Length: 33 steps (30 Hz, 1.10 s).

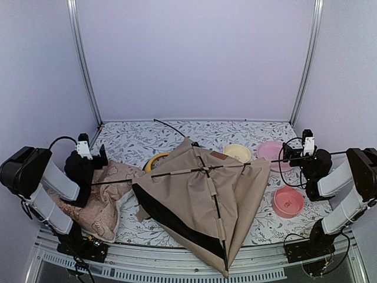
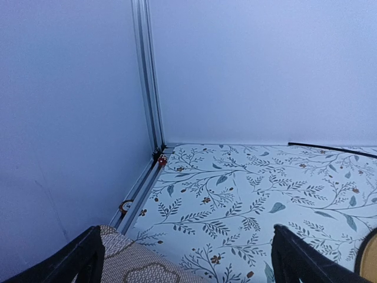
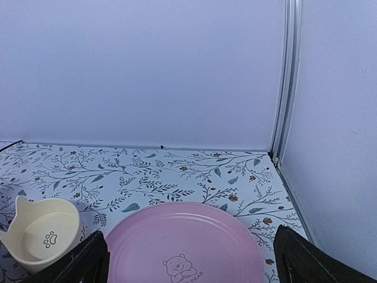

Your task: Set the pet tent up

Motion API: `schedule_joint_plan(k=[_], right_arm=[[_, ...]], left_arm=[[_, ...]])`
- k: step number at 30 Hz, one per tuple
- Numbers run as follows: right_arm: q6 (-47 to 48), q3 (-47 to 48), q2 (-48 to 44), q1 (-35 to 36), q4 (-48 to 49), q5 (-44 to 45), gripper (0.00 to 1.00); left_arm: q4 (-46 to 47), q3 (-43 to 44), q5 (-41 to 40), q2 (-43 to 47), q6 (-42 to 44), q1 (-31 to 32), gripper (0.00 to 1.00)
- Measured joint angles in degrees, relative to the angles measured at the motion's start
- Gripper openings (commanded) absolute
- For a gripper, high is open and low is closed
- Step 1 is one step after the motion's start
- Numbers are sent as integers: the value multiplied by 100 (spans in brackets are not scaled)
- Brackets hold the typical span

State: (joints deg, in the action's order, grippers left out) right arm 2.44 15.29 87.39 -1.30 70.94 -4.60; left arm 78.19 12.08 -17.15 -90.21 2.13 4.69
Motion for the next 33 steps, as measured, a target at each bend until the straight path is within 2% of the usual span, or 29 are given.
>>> schedule_joint_plan(k=[5, 8, 10, 12, 15, 18, 24, 29, 33], right_arm=[[0, 0, 0, 0, 0, 2, 99], [0, 0, 0, 0, 0, 2, 99], [-2, 0, 0, 0, -2, 2, 99], [-2, 0, 0, 0, -2, 2, 99], [-4, 22, -33, 0, -149, 31, 99], [-13, 496, -264, 0, -1272, 133, 99], [-417, 2470, -787, 9, -3665, 101, 99], [-966, 3523, -1064, 238, -5692, 140, 99], [-1381, 3923, -1145, 404, -7027, 125, 99]], left_arm=[[-33, 2, -35, 22, -22, -11, 99], [-387, 68, -177, 264, -11, 39, 99], [-868, 264, -337, 564, 70, 160, 99], [-1775, 765, -442, 955, 59, 413, 99], [-3145, 1773, -120, 1438, -382, 658, 99], [-4153, 2546, 457, 1727, -955, 791, 99], [-5945, 3475, 1097, 1786, -1574, 1432, 99], [-7197, 3600, 1587, 2020, -1910, 1663, 99], [-7831, 3429, 1705, 2498, -2505, 1416, 99]])
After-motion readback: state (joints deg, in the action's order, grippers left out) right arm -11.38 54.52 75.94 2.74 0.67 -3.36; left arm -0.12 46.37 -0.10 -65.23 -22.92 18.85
